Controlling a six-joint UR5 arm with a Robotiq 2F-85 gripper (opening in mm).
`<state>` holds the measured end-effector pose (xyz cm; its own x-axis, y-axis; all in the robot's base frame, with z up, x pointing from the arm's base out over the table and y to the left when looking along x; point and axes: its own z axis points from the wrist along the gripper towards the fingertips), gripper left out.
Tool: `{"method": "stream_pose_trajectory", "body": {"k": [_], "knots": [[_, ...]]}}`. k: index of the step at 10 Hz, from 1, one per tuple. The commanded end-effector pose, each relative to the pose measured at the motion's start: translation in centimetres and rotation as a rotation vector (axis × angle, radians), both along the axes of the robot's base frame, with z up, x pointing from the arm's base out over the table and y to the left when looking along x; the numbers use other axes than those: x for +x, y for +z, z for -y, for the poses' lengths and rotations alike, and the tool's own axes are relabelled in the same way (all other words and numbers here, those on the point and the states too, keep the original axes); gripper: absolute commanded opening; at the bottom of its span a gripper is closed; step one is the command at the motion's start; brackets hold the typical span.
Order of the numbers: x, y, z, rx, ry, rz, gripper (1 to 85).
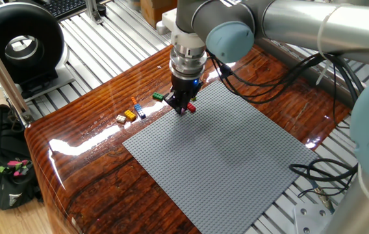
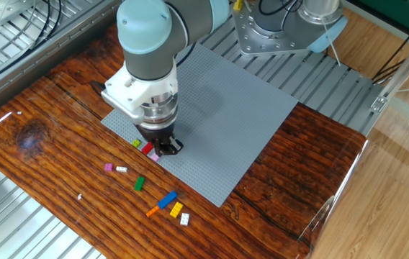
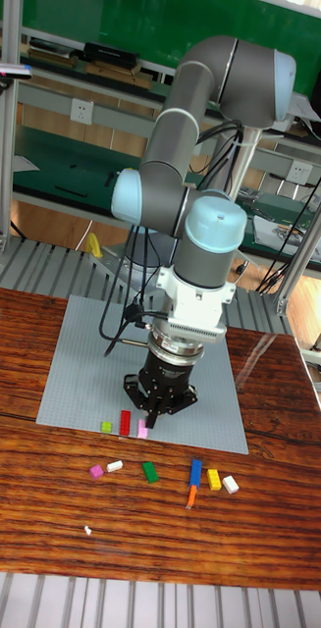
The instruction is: Build with small Lego blocks
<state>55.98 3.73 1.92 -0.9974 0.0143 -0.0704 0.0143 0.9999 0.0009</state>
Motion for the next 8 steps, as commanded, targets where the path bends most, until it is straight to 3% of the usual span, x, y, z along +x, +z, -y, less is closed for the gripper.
{"method": "stream_pose_trajectory", "body": {"k": [1,8], "knots": [[0.7,-0.2,0.6,-0.016,-0.013,0.011,1.0],[-0.6,-0.7,0.9,-0.013,0.004,-0.042,1.0]]}}
